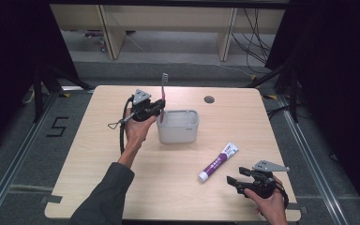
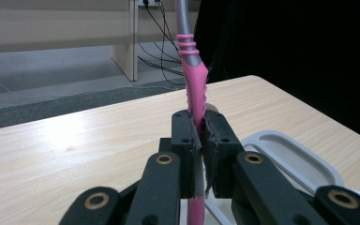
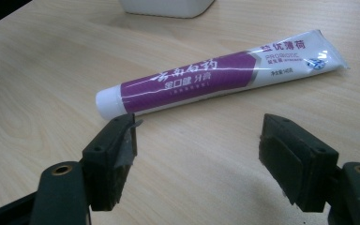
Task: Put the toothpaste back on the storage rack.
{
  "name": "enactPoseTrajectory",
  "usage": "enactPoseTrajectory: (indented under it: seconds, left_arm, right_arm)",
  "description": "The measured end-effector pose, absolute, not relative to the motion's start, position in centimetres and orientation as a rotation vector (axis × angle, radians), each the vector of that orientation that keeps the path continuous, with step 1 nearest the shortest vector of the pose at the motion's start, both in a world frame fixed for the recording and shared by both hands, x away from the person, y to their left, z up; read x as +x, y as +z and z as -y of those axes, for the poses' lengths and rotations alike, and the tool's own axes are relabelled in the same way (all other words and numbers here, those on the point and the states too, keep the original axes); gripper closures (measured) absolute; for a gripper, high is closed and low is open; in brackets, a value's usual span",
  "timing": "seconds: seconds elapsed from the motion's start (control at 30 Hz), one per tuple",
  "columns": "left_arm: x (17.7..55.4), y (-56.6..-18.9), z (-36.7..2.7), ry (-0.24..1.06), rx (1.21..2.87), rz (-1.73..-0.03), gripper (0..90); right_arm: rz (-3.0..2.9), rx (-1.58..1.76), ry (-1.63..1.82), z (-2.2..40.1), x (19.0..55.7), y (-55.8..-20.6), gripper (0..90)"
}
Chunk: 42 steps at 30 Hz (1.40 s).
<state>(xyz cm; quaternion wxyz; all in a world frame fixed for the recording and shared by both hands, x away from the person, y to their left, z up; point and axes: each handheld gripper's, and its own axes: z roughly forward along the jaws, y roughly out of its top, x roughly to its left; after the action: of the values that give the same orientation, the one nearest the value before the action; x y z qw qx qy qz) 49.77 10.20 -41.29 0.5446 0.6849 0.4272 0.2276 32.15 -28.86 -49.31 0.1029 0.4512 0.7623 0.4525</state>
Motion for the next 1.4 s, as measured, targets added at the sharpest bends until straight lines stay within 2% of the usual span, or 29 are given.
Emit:
enactPoseTrajectory:
  seconds: [0.7,1.4]
  left_arm:
    - [50.1,-43.4,-10.2,0.539,1.664,-1.083,83.0]
    - [50.1,-43.3,-9.9,0.581,1.713,-1.096,81.1]
  right_arm:
    - [-2.261,1.311,1.290,28.9,32.0,-49.1,29.0]
    - [-2.265,1.298,1.311,28.9,32.0,-49.2,28.9]
